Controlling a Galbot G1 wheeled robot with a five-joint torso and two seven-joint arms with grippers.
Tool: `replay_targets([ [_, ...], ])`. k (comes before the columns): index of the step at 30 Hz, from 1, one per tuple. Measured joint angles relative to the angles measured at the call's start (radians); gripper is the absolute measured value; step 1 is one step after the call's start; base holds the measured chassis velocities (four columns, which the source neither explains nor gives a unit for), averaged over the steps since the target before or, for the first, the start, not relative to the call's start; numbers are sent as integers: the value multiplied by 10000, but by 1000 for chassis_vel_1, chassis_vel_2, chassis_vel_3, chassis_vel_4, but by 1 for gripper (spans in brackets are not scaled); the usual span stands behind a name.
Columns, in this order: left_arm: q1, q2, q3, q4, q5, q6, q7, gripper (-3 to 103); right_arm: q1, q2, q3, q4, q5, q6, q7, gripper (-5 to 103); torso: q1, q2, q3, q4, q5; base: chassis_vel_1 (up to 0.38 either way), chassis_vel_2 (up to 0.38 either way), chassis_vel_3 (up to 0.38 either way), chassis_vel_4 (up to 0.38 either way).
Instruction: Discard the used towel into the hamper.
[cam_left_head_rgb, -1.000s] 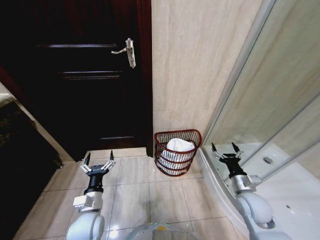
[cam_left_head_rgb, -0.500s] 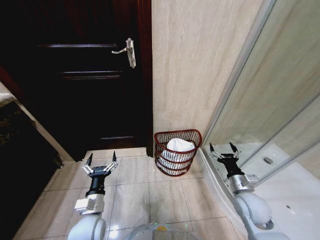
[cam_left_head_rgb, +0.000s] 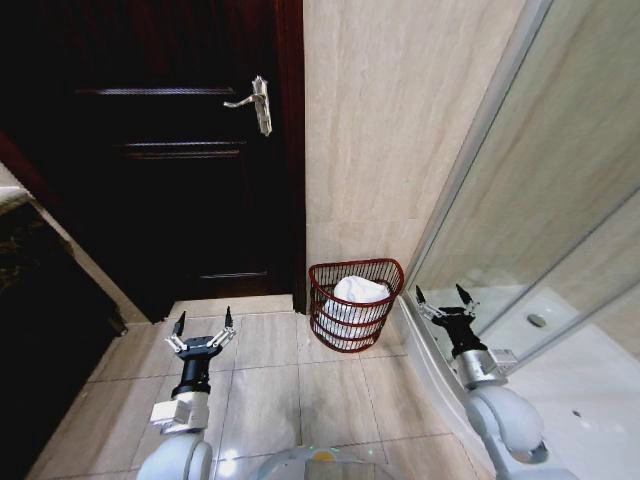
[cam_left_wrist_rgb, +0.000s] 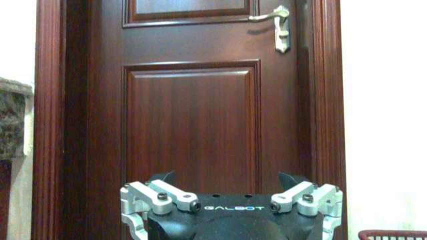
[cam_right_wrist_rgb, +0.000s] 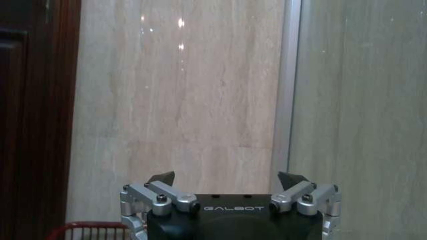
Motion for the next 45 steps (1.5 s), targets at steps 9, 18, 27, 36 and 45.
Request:
replay_targets([
  [9, -250, 0, 374, -94, 23, 57, -186, 100, -286, 532, 53, 688, -98, -337, 148, 100, 0, 0, 0, 0, -2, 59, -66, -59, 57],
  [18, -170, 42, 524, 26, 88, -115, -205, 100, -786, 960, -9, 947, -539, -311, 199, 100, 0, 0, 0, 0, 0, 52, -55, -56, 57],
  [27, -258, 191, 508, 248, 7, -119, -192, 100, -1006, 829, 515, 732, -512, -129, 190, 100, -1, 1, -1, -1, 0, 71, -77, -79, 72],
  [36, -306, 202, 605, 342, 68, -125, -178, 100, -1084, 767, 803, 610, -377, -5, 135, 100, -1, 0, -1, -1, 1, 89, -96, -91, 81],
  [45, -255, 184, 947, 360, 291, -122, -173, 100, -1113, 942, 590, 675, -506, -42, 141, 100, 0, 0, -1, 0, -1, 100, -108, -100, 94],
])
